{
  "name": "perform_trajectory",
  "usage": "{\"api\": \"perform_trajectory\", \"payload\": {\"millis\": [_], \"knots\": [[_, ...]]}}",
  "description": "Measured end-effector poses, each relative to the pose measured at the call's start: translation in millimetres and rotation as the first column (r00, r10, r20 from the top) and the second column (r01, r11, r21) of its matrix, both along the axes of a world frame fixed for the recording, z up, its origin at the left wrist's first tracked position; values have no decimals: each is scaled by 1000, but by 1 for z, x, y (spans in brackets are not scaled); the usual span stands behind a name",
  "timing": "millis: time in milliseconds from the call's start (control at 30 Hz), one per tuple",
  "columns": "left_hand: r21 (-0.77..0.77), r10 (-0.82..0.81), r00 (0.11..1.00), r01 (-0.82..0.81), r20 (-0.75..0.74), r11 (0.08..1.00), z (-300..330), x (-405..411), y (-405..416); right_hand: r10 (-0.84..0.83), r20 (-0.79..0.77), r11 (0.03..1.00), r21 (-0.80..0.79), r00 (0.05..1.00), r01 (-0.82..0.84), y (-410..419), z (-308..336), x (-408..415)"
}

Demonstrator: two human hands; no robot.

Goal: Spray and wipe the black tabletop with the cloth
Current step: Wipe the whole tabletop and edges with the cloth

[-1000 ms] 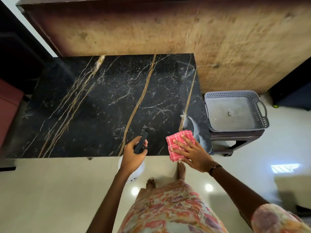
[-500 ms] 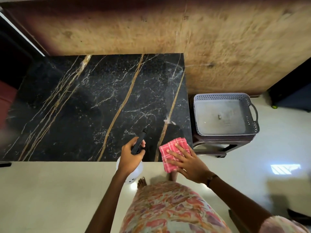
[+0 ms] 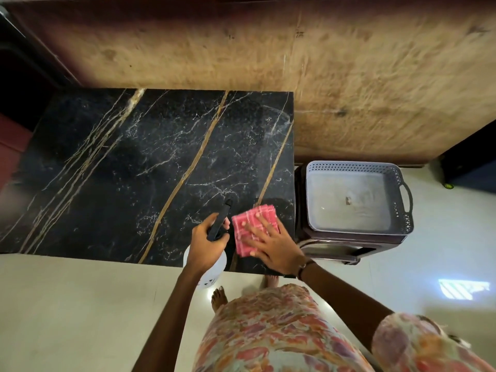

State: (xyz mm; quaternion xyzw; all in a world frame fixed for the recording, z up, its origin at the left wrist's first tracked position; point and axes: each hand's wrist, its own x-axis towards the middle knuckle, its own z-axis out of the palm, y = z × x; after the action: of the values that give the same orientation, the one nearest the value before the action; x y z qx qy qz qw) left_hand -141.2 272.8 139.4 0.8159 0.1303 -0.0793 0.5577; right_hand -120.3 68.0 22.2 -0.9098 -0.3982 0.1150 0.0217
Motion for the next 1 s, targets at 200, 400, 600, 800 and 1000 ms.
{"api": "perform_trajectory", "payload": {"millis": [200,400,600,800,1000], "knots": [[-45,63,998,-64,-31,997,0,18,-9,83,39,995,59,996,-86,-76,2,15],[5,46,998,-46,-36,999,4,44,-13,-221,-71,973,48,973,225,-30,13,112],[24,-7,1000,8,-23,1000,6,83,-13,-28,7,997,67,1000,27,23,3,109],[25,-71,997,72,-31,997,2,126,-3,-1,20,997,76,1000,-1,-55,-2,118],[40,-116,992,118,-43,992,-1,171,1,-309,-21,949,61,951,310,-20,7,215]]}}
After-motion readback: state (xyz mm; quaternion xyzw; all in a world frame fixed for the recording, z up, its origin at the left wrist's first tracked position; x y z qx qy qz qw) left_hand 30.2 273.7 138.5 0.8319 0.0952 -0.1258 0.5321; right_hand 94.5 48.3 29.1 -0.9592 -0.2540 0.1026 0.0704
